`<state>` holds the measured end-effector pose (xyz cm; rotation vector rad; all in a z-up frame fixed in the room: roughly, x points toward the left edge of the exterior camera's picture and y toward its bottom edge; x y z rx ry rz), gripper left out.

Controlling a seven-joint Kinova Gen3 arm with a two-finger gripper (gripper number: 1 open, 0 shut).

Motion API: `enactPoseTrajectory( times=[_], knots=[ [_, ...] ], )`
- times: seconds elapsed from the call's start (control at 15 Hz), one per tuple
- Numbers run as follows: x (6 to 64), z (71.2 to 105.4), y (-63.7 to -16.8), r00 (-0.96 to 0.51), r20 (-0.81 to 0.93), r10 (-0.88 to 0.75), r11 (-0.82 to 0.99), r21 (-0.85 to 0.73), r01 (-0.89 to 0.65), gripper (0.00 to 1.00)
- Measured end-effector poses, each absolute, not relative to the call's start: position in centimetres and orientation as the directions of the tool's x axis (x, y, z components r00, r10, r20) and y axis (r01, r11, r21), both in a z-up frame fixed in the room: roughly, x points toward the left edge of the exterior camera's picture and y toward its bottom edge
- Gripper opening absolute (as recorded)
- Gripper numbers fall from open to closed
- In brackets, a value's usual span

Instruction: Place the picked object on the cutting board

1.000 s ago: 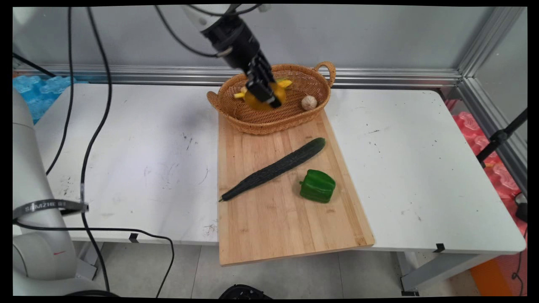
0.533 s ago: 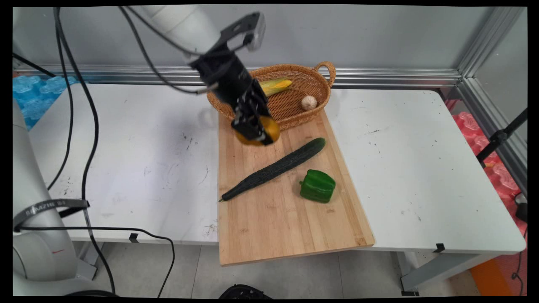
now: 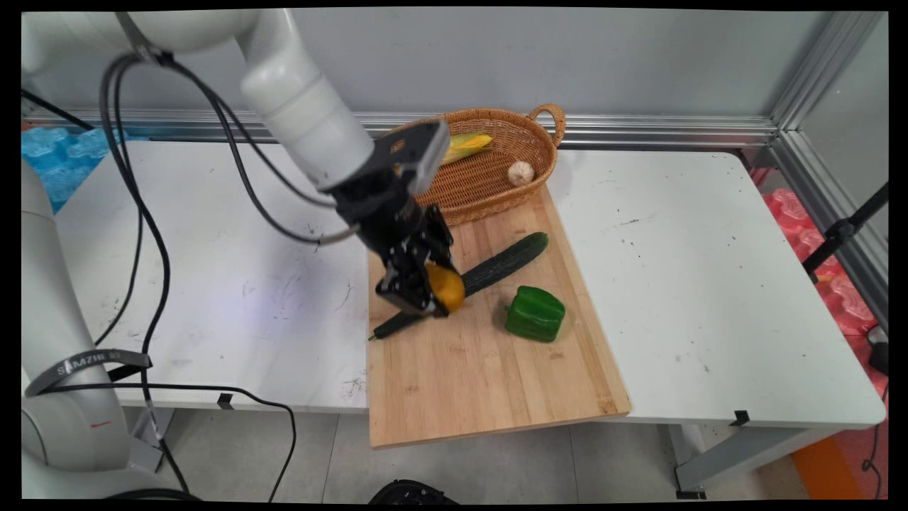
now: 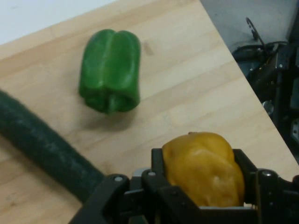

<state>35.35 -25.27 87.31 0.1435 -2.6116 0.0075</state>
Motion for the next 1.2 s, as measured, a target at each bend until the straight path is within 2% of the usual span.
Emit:
enactPoseTrajectory(
  times=[0.47, 0.87, 0.93, 1.2],
  knots=[
    [33.4, 81.1, -24.3, -0.869, 0.494, -0.023, 1.0, 0.005, -0.024, 0.0],
    [32.9, 77.7, -24.7, -0.868, 0.496, -0.008, 1.0, -0.004, -0.011, 0.0],
    [32.9, 77.4, -24.7, -0.866, 0.499, -0.006, 1.0, -0.005, -0.01, 1.0],
    [32.9, 77.3, -25.0, -0.856, 0.516, 0.001, 1.0, -0.015, -0.007, 1.0]
  ],
)
